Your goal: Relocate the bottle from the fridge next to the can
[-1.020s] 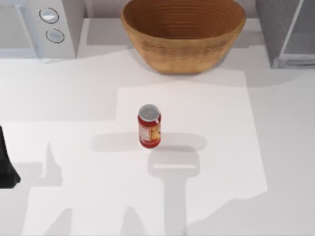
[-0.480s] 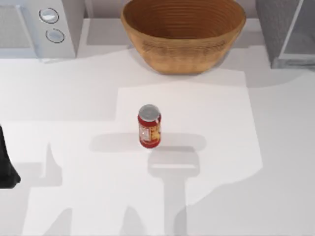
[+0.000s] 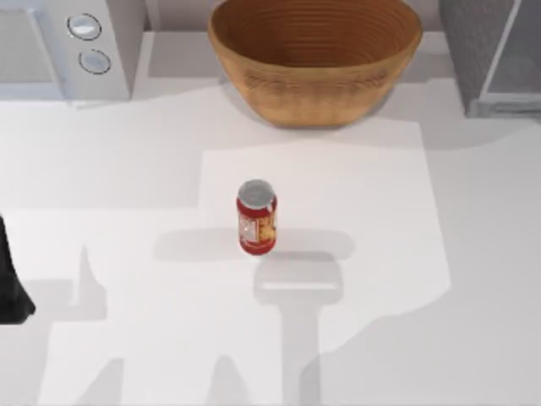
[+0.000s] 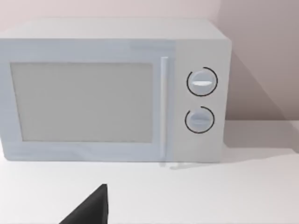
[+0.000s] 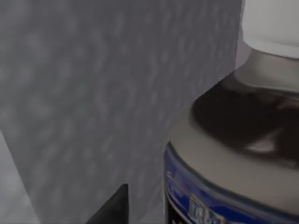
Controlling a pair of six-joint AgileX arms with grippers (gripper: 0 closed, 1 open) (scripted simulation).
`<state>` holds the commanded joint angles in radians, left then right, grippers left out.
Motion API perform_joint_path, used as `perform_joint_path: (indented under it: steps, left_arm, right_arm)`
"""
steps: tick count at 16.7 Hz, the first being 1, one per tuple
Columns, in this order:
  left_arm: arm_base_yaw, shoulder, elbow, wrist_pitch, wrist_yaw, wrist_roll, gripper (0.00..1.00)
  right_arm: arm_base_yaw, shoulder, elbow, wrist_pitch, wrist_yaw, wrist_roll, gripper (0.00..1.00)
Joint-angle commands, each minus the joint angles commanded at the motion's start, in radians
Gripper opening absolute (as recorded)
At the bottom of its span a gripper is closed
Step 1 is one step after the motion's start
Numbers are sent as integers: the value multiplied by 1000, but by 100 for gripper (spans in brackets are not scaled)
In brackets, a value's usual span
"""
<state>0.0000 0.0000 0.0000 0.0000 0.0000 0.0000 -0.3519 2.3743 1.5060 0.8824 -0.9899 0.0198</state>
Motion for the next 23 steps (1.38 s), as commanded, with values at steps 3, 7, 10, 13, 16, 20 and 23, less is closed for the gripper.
perform_joint_path:
  steps: [3, 7, 10, 13, 16, 20, 23]
  left_arm:
    - [0, 0, 0, 0, 0, 0, 100]
    - [0, 0, 0, 0, 0, 0, 100]
    - [0, 0, 0, 0, 0, 0, 100]
    - [0, 0, 0, 0, 0, 0, 100]
    - [0, 0, 0, 0, 0, 0, 100]
    - [0, 0, 0, 0, 0, 0, 100]
    - [0, 0, 0, 0, 0, 0, 100]
  right_arm:
    - [0, 0, 0, 0, 0, 0, 47]
    - [0, 0, 0, 0, 0, 0, 17]
    - [0, 0, 0, 0, 0, 0, 0]
    - [0, 0, 0, 0, 0, 0, 0]
    - [0, 0, 0, 0, 0, 0, 0]
    - [-4, -12, 2, -11, 1, 2, 0]
    - [-4, -36, 12, -45, 1, 2, 0]
